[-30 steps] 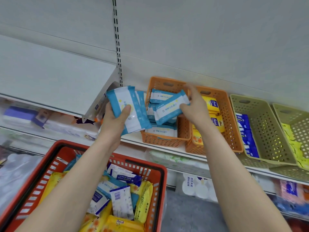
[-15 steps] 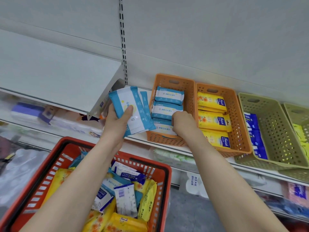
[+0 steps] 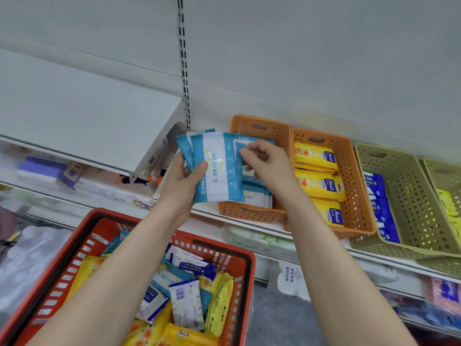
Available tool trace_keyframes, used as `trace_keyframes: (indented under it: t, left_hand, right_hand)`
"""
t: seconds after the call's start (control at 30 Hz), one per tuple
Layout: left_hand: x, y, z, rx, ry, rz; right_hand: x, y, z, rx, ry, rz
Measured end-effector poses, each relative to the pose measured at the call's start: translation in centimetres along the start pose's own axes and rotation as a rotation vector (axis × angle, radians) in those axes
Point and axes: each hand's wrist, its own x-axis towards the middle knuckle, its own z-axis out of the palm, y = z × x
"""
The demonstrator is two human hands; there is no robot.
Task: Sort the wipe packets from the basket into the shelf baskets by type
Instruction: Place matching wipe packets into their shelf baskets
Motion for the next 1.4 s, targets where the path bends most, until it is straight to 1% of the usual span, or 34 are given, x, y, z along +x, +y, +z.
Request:
trace_keyframes:
  t: [0.07, 0.13, 0.2, 0.27, 0.37, 0.4, 0.43, 0.53, 0.6, 0.7, 0.87, 1.03, 1.2, 1.33, 1.4]
  left_hand:
    - [0.3, 0.0, 0.2, 0.065, -0.006, 0.021]
    - [0.5, 0.3, 0.4, 0.131, -0.021, 0.032]
    - [0.7, 0.5, 0.7, 0.147, -0.038, 0.045]
    - [0.7, 0.6, 1.2, 0.138, -0.046, 0.045]
    - [0.9, 0.4, 1.5, 0.125, -0.041, 0.021]
    - [1.1, 0.2, 1.4, 0.119, -0.028, 0.014]
    - [1.3, 0.2, 1.4, 0.109, -0.008, 0.008]
    - [1.6, 0.1, 0.9, 0.082, 0.057, -0.011]
    - [1.9, 0.1, 0.6, 0.071, 0.064, -0.016]
    - [2.4, 0.4, 0.3, 0.066, 0.062, -0.019]
    - [3.1, 0.5, -0.2, 0.070, 0.069, -0.009]
    - [3.8, 0.6, -0.3, 0.062, 0.071, -0.007]
    - [4.0, 0.5, 0.1, 0.058, 0.072, -0.004]
    - [3.8, 0.4, 0.3, 0.050, 0.050, 0.002]
    - [3.6, 0.4, 0.4, 0.047, 0.030, -0.005]
  right_hand:
    - [-0.1, -0.6, 0.1, 0.017, -0.045, -0.034]
    - [0.0, -0.6, 0.1, 0.005, -0.067, 0.000]
    - [-0.1, -0.2, -0.1, 0.042, -0.072, 0.045]
    - [-0.2, 0.1, -0.3, 0.152, -0.069, 0.086]
    - [-0.1, 0.3, -0.5, 0.459, -0.082, 0.159]
    - [0.3, 0.5, -0.8, 0.516, -0.032, 0.176]
    - [1.0, 0.8, -1.2, 0.527, 0.063, 0.178]
    - [3.7, 2.4, -2.7, 0.350, 0.375, 0.157]
    - [5.9, 3.1, -3.1, 0.262, 0.457, 0.203]
    - [9.4, 4.5, -2.0, 0.133, 0.414, 0.295]
    - [11.9, 6.7, 0.7, -0.134, 0.307, 0.357]
    - [11.5, 8.1, 1.1, -0.485, 0.262, 0.278]
    - [10.9, 7.7, 1.4, -0.840, 0.211, 0.235]
    - [10.8, 6.1, 1.0, -1.021, 0.145, 0.263]
    - [10.3, 5.0, 0.7, -0.988, 0.160, 0.167]
